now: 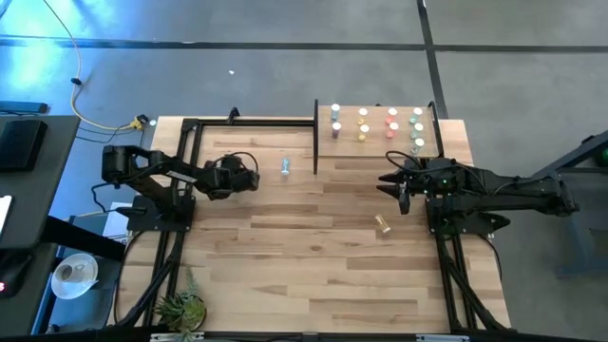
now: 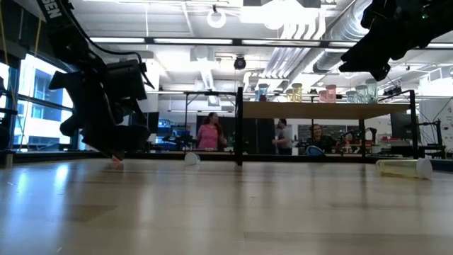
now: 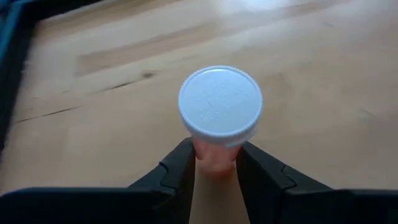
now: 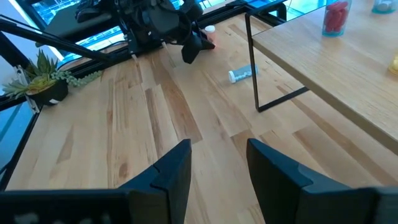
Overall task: Pick and place medicine bottles onto shelf by color
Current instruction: Put the pink medicine bottle aligned with the other pink medicine bottle on the shelf
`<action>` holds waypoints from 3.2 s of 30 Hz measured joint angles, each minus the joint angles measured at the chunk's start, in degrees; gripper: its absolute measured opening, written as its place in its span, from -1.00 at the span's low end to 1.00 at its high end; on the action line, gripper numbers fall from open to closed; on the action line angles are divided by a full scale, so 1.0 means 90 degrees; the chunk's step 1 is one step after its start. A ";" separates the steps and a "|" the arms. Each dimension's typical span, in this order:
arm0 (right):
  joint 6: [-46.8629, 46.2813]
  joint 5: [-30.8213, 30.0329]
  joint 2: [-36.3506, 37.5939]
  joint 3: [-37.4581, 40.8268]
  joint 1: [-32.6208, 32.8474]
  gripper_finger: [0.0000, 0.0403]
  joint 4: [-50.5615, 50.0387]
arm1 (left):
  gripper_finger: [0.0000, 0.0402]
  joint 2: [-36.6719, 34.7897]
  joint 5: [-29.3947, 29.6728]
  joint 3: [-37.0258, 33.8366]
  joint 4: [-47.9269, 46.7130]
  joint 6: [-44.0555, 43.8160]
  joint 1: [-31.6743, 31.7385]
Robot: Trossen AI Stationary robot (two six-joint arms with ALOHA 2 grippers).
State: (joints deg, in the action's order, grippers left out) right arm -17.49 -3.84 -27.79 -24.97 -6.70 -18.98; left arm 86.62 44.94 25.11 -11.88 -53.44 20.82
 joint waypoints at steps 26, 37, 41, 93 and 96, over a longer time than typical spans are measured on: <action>0.0751 0.0954 -0.0927 0.0000 0.0000 -0.27 0.0795 | -0.52 -0.1548 -0.3409 0.0069 0.3711 0.3153 -0.1590; 0.0833 0.1759 -0.1939 0.0000 0.0002 -0.27 0.2501 | -0.52 -0.1546 -0.3612 0.0450 0.3915 0.3362 -0.1666; 0.0835 0.2161 -0.2186 0.0000 0.0127 -0.27 0.3234 | -0.52 -0.1546 -0.3724 0.0986 0.3439 0.3868 -0.1794; 0.3169 0.1879 -0.6073 -0.3572 0.0748 -0.05 0.1723 | -0.53 0.0757 -0.3644 0.3780 0.0301 0.4630 -0.2322; 0.3290 0.1785 -0.6226 -0.3570 0.0748 -0.06 0.1863 | -0.53 0.0783 -0.3639 0.3768 0.0223 0.4632 -0.2322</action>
State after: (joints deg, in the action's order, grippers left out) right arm 12.11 12.23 -83.83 -57.10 0.03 -2.22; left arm 93.66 12.19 59.02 -9.87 -11.75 -0.08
